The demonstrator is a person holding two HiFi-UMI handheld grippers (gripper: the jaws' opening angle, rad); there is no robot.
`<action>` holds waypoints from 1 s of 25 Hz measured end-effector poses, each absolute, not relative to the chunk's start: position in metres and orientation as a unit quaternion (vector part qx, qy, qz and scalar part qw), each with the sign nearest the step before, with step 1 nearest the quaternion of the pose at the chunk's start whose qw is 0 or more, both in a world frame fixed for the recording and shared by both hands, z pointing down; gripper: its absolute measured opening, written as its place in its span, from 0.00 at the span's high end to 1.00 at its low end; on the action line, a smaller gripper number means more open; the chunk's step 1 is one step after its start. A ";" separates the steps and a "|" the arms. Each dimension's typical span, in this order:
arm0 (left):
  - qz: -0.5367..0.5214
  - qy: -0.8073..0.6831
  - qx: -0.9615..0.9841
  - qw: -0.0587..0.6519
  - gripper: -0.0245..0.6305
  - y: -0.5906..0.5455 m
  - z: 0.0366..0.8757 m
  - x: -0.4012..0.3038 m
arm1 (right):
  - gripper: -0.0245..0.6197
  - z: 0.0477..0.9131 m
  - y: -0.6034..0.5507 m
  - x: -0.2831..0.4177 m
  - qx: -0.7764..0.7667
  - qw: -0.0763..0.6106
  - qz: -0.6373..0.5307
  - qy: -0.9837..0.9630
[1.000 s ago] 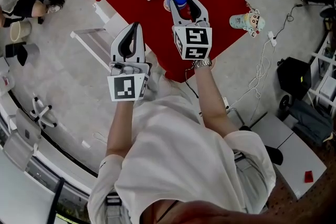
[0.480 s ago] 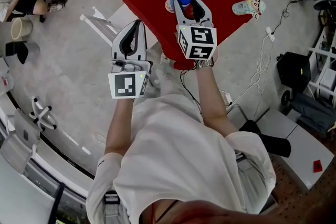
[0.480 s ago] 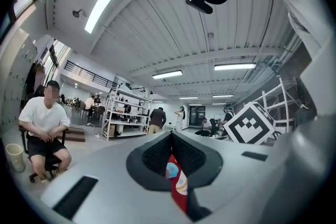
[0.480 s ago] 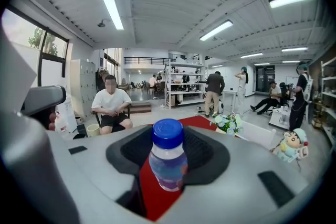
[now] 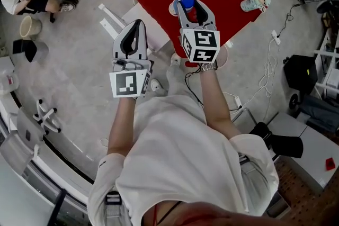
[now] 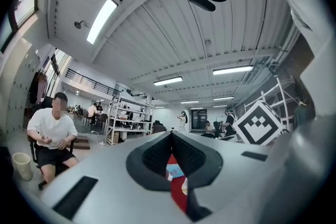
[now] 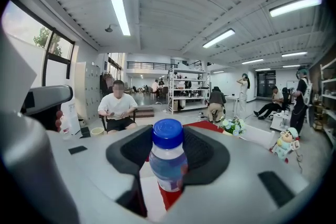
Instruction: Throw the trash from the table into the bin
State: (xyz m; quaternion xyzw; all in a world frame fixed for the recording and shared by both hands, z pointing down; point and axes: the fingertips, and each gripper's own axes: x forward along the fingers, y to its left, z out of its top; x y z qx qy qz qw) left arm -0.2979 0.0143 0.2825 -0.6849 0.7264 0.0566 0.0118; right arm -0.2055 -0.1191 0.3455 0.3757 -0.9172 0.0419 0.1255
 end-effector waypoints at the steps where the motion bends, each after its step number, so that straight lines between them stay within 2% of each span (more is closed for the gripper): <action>1: 0.060 0.728 -0.683 0.014 0.96 0.021 0.280 -0.302 | 0.68 0.344 -0.112 -0.206 0.377 0.125 0.041 -0.917; 12: 0.097 0.712 -0.695 0.006 0.96 0.044 0.272 -0.290 | 0.68 0.320 -0.068 -0.172 0.411 0.125 0.027 -0.903; 25: 0.112 0.630 -0.769 -0.018 0.96 0.010 0.283 -0.191 | 0.68 0.325 -0.063 -0.045 0.515 0.138 0.039 -0.845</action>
